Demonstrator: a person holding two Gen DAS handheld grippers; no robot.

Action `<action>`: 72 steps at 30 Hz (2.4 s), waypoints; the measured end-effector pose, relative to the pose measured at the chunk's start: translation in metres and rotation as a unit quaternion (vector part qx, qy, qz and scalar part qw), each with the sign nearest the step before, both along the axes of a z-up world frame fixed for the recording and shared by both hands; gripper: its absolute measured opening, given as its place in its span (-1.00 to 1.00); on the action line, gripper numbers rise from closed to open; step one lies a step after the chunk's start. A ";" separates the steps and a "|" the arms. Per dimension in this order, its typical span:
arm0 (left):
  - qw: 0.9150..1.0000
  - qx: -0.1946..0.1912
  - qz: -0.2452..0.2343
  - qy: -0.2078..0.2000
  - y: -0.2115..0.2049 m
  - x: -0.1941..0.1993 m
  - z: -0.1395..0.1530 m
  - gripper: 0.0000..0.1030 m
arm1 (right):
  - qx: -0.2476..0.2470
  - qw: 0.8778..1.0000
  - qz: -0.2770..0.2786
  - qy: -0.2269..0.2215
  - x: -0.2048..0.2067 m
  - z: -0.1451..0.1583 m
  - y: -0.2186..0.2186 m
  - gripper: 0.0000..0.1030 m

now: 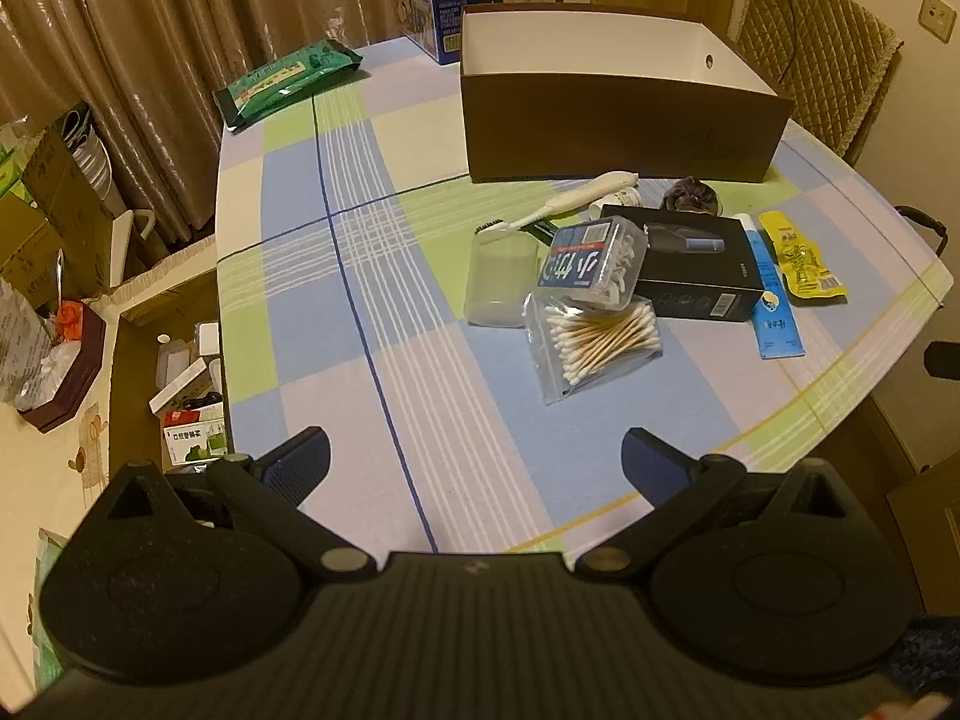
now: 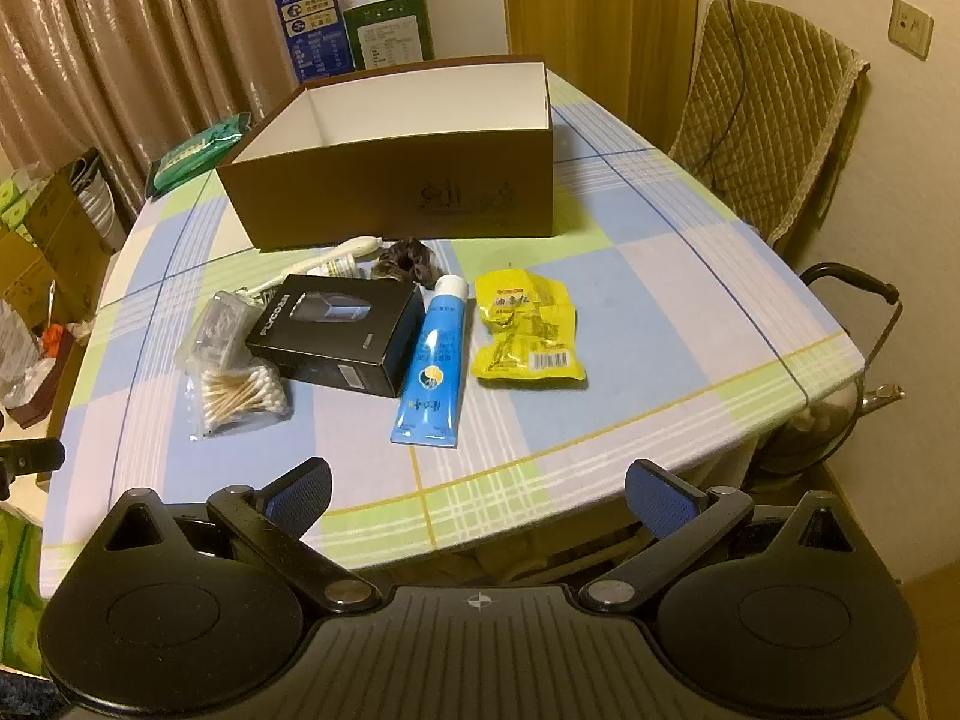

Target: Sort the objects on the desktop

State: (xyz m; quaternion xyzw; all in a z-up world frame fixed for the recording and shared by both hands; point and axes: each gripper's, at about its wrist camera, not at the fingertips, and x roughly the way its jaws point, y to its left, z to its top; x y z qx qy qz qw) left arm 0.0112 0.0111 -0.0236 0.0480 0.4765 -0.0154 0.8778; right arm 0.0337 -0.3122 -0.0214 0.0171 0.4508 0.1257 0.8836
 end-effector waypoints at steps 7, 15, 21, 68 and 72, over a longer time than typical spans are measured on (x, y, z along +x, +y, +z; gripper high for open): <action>1.000 -0.005 -0.009 0.002 -0.001 0.003 -0.002 0.98 | 0.002 1.000 -0.001 0.003 0.004 -0.001 0.001 0.97; 0.999 -0.018 -0.045 0.010 -0.003 0.008 -0.006 0.98 | 0.004 1.000 -0.002 0.004 0.010 0.000 -0.001 0.97; 0.998 -0.019 -0.052 0.014 -0.005 0.012 -0.008 0.98 | 0.008 1.000 -0.003 0.001 0.013 -0.001 -0.002 0.97; 0.989 -0.035 -0.143 0.007 -0.049 0.078 -0.019 0.96 | -0.009 0.998 0.038 -0.048 0.076 -0.024 -0.028 0.97; 0.988 -0.035 -0.151 0.004 -0.056 0.086 -0.022 0.96 | -0.020 0.996 0.070 -0.042 0.083 -0.042 -0.030 0.97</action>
